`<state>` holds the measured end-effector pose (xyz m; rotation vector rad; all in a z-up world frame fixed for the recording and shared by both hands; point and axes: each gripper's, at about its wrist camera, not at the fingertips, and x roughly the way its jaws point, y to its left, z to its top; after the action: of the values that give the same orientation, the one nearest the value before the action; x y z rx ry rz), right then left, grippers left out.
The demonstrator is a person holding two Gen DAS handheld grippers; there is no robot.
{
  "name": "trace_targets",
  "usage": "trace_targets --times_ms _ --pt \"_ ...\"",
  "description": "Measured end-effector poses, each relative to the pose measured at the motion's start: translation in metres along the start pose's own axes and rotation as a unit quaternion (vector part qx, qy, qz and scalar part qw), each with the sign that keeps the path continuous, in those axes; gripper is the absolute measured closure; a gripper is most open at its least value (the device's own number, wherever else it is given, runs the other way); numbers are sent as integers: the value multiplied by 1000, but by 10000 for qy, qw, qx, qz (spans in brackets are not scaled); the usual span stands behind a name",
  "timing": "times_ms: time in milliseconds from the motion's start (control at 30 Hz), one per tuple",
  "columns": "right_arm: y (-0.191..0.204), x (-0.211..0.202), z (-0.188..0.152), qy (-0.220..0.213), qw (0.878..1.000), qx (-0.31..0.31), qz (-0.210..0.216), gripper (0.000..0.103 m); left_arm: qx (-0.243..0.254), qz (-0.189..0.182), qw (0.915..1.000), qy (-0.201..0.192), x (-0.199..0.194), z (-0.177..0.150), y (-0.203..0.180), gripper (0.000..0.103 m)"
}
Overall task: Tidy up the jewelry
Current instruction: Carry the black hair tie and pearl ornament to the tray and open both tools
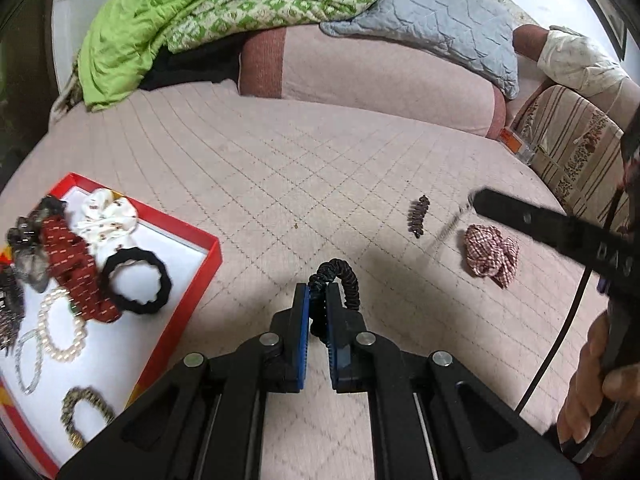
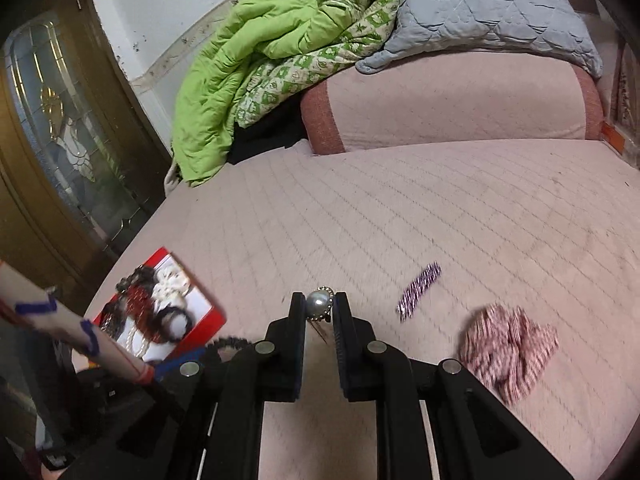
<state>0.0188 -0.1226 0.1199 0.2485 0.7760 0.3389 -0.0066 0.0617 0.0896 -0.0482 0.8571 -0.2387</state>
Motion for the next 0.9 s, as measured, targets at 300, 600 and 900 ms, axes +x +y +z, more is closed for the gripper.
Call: trace_targets --times_ms 300,600,900 --pt "13 -26 -31 59 9999 -95 102 88 188 182 9994 -204 -40 -18 -7 96" --pt "41 -36 -50 161 9991 -267 283 88 102 328 9985 -422 -79 -27 7 96" --pt "76 -39 -58 277 9970 -548 477 88 -160 413 9969 -645 -110 -30 35 96"
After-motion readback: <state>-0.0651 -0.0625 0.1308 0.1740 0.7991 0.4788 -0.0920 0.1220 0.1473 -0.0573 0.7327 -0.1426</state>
